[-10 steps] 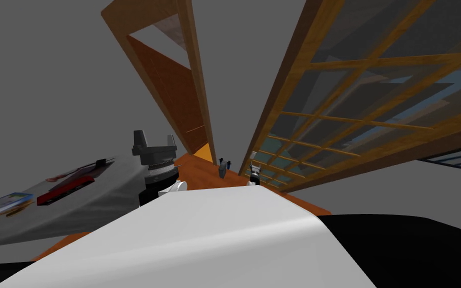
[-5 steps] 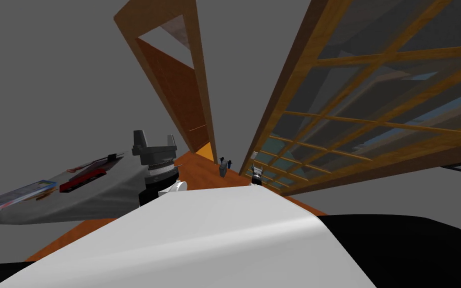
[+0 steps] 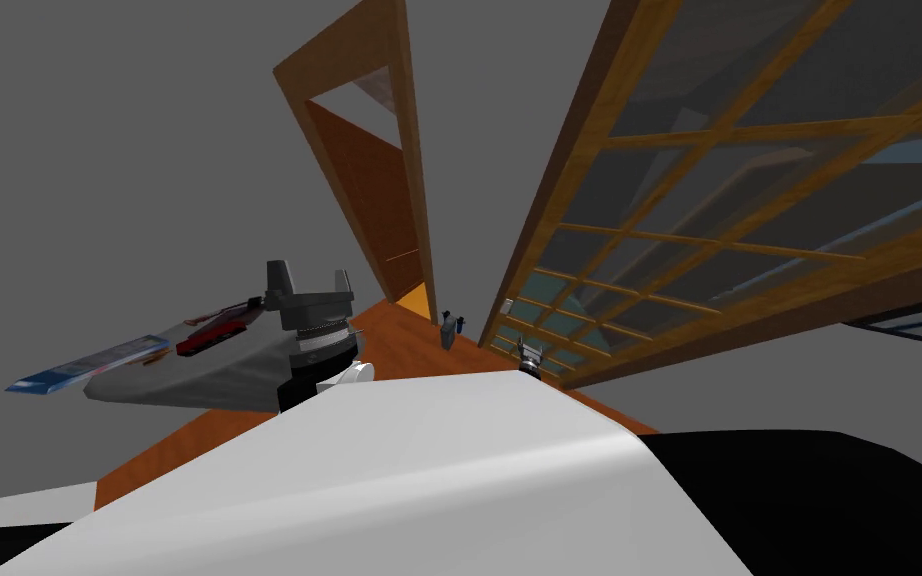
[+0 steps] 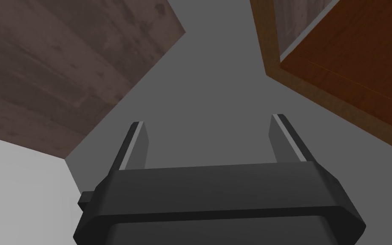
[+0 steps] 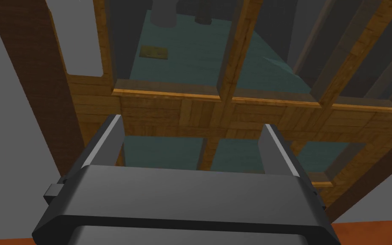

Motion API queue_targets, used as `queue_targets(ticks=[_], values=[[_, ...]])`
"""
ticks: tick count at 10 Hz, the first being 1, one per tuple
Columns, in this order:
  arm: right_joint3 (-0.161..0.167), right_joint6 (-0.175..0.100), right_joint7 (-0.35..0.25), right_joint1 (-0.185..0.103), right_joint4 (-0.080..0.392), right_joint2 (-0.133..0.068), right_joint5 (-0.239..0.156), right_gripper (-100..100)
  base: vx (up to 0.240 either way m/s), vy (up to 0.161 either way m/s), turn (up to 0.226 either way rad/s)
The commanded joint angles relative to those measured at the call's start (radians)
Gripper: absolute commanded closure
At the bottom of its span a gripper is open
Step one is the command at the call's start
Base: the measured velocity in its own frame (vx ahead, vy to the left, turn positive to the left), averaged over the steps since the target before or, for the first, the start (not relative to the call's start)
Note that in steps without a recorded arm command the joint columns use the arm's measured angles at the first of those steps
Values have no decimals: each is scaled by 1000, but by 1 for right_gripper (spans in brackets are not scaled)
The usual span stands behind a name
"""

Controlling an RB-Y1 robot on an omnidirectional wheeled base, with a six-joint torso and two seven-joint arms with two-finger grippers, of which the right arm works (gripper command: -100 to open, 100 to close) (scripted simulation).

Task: Pull the door open

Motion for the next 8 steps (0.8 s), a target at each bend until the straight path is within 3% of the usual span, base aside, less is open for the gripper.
queue_targets(ticks=[1,3,8], values=[[-28,-11,-13,22,19,-13,-16,-100,-63,-5,136],[-53,-24,-39,23,50,-39,-32,-100,75,-41,200],[-54,-33,-57,-12,57,-49,-35,-100,200,-40,152]])
